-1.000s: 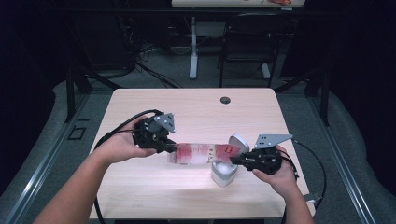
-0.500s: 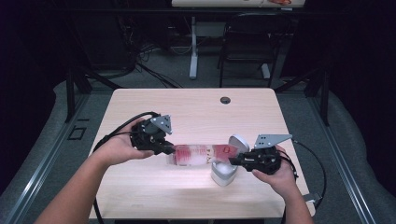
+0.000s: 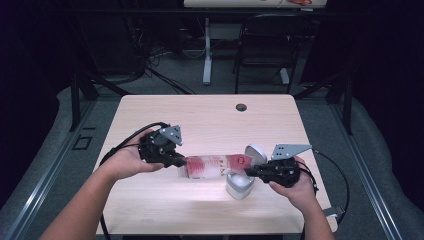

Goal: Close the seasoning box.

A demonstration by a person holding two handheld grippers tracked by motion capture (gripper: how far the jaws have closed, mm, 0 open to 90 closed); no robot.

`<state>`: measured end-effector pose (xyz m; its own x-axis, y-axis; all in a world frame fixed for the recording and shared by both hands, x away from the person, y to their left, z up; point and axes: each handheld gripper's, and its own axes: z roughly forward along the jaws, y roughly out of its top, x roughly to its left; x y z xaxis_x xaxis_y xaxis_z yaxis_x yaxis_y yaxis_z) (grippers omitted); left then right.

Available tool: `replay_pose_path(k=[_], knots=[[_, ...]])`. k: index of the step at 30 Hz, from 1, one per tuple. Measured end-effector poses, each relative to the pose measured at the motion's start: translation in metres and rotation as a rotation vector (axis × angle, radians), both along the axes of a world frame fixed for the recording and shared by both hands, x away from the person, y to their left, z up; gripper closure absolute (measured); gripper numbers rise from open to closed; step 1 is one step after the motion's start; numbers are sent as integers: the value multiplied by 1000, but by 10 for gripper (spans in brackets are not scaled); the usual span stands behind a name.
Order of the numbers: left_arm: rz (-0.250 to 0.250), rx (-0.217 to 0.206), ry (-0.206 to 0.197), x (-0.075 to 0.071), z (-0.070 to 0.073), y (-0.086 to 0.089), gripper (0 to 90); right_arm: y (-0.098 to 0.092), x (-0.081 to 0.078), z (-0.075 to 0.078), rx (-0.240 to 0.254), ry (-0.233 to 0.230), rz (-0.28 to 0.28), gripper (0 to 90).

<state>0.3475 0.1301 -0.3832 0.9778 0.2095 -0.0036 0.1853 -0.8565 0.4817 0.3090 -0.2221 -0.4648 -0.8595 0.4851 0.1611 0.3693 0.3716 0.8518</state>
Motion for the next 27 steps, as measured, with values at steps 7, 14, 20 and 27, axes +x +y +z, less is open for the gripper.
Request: replay_pose_path(k=[7,14,20,27], knots=[[9,-7,11,0,-6,3,828,1,-2,2,4,-23,-2,888],[21,-16,14,1,-12,7,826,5,-4,5,-9,-48,-10,900],[35,-42,19,2,-19,13,822,10,-6,8,-15,-73,-17,900],[53,-85,34,2,-33,22,818,14,-7,11,-20,-87,-18,900]])
